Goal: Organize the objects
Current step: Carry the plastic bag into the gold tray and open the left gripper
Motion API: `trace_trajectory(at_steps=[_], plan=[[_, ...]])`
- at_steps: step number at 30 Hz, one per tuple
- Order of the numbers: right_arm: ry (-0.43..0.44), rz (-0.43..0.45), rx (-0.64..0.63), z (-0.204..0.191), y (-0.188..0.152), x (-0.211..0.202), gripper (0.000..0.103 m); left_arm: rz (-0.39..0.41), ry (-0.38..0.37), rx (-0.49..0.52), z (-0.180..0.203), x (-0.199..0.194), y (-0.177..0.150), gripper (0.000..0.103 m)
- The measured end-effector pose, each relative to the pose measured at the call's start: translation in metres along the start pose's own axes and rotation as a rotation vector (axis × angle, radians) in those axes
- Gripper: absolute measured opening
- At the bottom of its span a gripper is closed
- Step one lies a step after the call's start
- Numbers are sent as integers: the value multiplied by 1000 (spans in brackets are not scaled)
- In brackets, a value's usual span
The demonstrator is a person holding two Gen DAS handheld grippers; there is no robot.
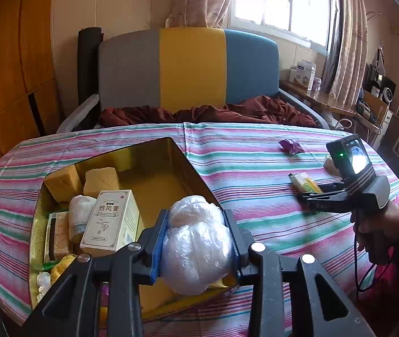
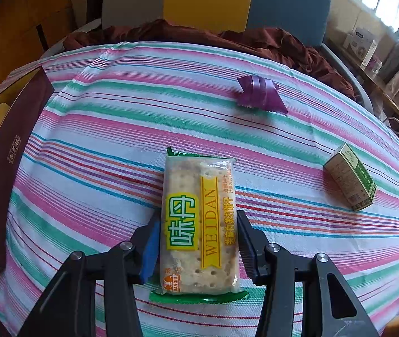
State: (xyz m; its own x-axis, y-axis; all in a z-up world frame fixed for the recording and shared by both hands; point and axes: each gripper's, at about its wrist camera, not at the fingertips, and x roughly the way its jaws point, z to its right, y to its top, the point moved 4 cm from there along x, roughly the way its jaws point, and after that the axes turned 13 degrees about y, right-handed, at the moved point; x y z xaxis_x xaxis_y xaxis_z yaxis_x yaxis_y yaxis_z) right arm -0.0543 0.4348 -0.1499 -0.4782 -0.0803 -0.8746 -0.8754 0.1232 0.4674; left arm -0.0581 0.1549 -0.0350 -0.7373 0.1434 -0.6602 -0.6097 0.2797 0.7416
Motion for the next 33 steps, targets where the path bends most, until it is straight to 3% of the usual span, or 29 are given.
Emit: trace_trajectory(at_steps=[8,14,18,28,33], plan=[[-14,-4,-13,-2,1,0,51,-68,-57,-67,-24,21,4,36],[-24,-9,-22,-4,1,0,51,-112,-83,-247,-86,42,35,36],[-30,-12,-32,-5,1,0,51,-137,-102,-288,-111,60,56,36],[-43,-21,-58,-6,2,0,51,-253,-116,-234,-84,136,74,37],[-42,-24,-63,-5,3,0,50,-355,-77,-196,-71,179,68,37]])
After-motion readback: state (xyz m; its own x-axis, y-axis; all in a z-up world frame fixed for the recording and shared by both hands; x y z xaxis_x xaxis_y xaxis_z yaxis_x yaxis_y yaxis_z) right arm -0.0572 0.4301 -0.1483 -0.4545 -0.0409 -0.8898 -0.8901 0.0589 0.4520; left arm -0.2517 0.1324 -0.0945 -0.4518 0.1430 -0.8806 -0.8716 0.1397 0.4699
